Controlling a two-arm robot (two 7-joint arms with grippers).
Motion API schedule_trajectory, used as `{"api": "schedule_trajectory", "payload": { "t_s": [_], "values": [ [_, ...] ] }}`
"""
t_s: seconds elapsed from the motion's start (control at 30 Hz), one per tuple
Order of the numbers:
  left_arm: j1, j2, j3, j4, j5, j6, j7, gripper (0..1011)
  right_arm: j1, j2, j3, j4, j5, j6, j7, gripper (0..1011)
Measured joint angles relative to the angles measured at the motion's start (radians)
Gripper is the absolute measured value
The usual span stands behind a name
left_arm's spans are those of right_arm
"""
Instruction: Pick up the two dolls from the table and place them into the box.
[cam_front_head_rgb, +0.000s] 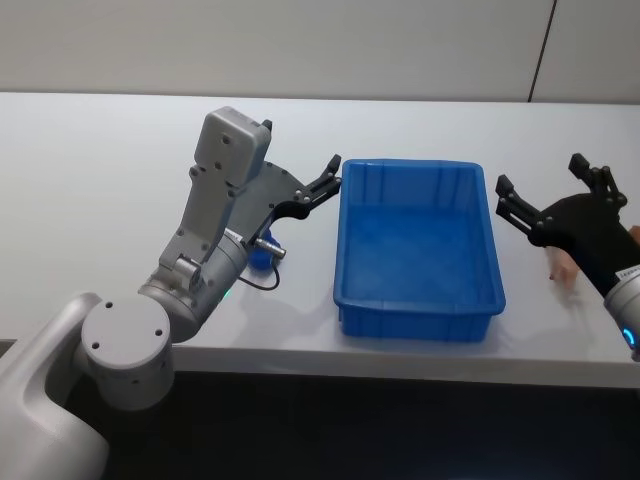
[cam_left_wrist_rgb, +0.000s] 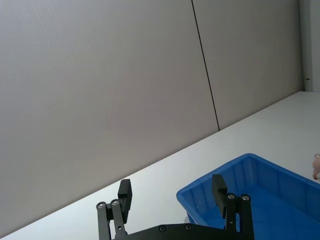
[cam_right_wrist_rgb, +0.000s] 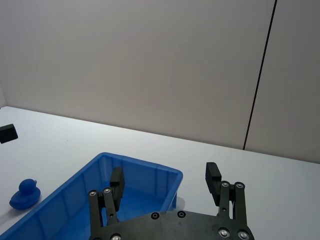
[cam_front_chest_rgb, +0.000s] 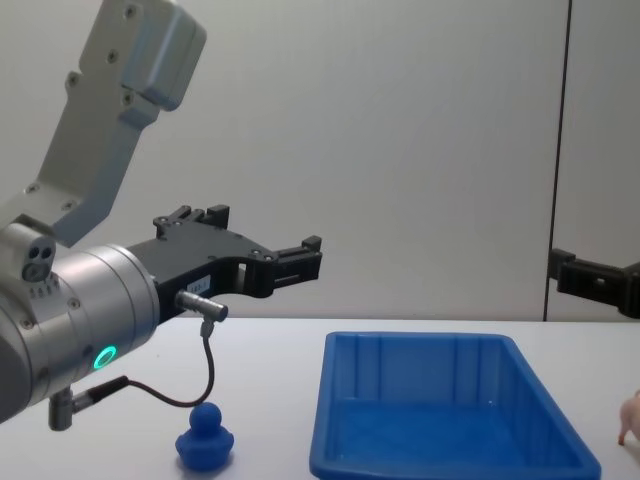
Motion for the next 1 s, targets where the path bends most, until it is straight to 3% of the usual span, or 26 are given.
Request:
{"api": "schedule_trajectory", "payload": {
  "t_s": [0.7, 1.0],
  "values": [
    [0.000, 0.000, 0.000, 0.000, 0.000, 0.000, 0.000, 1001, 0.001, 0.000, 0.001, 0.002, 0.000, 0.000, 0.002, 1001],
    [0.000, 0.000, 0.000, 0.000, 0.000, 0.000, 0.000, 1001, 0.016, 0.021, 0.026, 0.030, 0.017, -0.008, 0.024, 1001]
  ]
}}
